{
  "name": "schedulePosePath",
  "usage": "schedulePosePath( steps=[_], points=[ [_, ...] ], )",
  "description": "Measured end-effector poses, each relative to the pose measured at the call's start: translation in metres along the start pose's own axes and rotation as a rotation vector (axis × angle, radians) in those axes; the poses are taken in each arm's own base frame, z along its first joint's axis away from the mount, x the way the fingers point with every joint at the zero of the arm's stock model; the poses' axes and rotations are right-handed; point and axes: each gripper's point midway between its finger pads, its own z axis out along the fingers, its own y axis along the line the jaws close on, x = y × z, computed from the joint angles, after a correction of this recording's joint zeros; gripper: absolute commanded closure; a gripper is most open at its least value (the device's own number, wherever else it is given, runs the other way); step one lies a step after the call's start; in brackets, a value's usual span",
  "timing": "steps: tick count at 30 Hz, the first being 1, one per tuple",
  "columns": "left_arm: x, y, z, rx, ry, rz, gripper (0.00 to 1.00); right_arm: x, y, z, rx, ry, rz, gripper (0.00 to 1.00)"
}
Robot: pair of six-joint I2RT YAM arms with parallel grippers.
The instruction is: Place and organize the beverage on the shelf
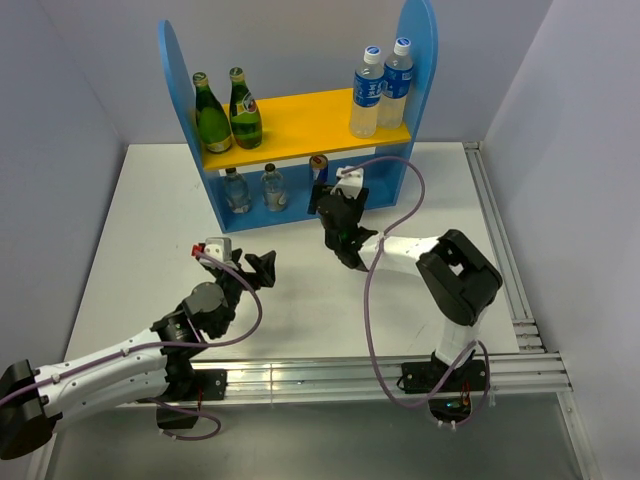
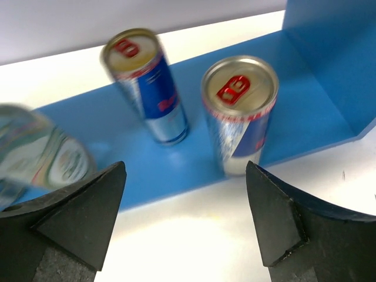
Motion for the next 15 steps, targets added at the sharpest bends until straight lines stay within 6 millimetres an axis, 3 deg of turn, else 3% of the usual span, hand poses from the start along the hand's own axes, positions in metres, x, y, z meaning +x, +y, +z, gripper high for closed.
schedulePosePath(
  steps=[4, 8, 12, 15],
  points=[
    [-0.008, -0.001, 0.001, -0.015, -0.001, -0.004, 0.03, -0.01, 0.013, -0.033, -0.062, -0.007, 0.006, 0.1],
    [-0.026, -0.003, 0.002, -0.061, -0.006, -0.047, 0.01, -0.031, 0.029, -0.094, -0.164, -0.018, 0.035, 0.1],
    [-0.062, -0.011, 0.003, -0.117, -0.006, -0.078, 0.01, -0.068, 0.036, -0.162, -0.265, -0.016, 0.095, 0.05],
    [-0.095, -0.019, 0.001, -0.151, -0.003, -0.094, 0.01, -0.106, 0.018, -0.205, -0.299, -0.015, 0.128, 0.05]
  ],
)
